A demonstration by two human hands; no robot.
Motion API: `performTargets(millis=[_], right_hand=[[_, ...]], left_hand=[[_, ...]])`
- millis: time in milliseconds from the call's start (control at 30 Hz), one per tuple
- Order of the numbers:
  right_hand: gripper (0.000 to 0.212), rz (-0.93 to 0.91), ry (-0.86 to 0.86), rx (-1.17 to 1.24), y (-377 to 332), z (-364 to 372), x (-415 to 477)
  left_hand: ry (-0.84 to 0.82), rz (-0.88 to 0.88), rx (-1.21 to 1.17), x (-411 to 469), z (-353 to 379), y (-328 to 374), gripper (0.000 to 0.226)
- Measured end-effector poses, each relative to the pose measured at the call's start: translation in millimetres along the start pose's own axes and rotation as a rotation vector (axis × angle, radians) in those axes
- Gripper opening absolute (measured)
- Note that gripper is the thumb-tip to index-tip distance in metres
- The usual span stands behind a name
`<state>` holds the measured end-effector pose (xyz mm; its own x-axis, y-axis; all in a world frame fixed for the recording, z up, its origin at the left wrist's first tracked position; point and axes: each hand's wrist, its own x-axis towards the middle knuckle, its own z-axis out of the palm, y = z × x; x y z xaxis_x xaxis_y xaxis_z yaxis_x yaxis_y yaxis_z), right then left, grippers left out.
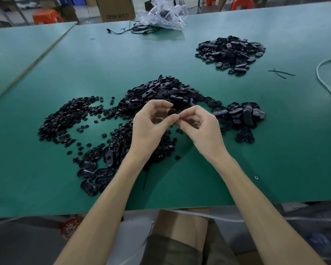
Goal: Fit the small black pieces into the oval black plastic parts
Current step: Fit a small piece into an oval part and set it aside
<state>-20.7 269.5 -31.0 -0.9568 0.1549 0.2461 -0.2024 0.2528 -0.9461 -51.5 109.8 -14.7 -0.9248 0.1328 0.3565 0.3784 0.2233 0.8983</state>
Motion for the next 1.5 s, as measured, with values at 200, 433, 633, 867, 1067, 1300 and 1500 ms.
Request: performTargets(millis=[200,433,633,867,1067,1300,1500], right_hand=[[0.012,0.014,0.007,0.041,-1.7,0.4,-2.1],[0.006,-0.037,-0.011,-0.019,-1.4,2.8,-1.7],[0.005,-0.052,0.043,-0.010,-1.7,2.4,-1.0],[0.004,-0.080,0.073,-0.036,-0.7,3.2,0.5],[0.005,-0.073,0.114,-0.041,0.0,1.7,2.2],[0.003,-0.080,0.117,-0.057,1.5,2.9,2.7],[0.003,-0.083,0.109,-0.041,2.7,2.7,3.3]], left_hand=[[-0.068,0.001,-0.064,0.5,1.0,-3.4,0.016],[-0.034,0.060,0.005,2.8,-0.2,-8.0,0.018],[-0.098,0.010,-0.086,1.1,2.6,-6.9,0.024],[-0.058,0.001,-0.115,2.1,-0.4,-6.5,0.017],[-0.090,-0.015,-0.128,3.0,-0.3,-8.2,0.021],[-0.076,-0.028,-0.100,2.0,-0.5,-9.6,0.018],[-0.070,-0.050,-0.093,2.0,0.4,-8.3,0.018]])
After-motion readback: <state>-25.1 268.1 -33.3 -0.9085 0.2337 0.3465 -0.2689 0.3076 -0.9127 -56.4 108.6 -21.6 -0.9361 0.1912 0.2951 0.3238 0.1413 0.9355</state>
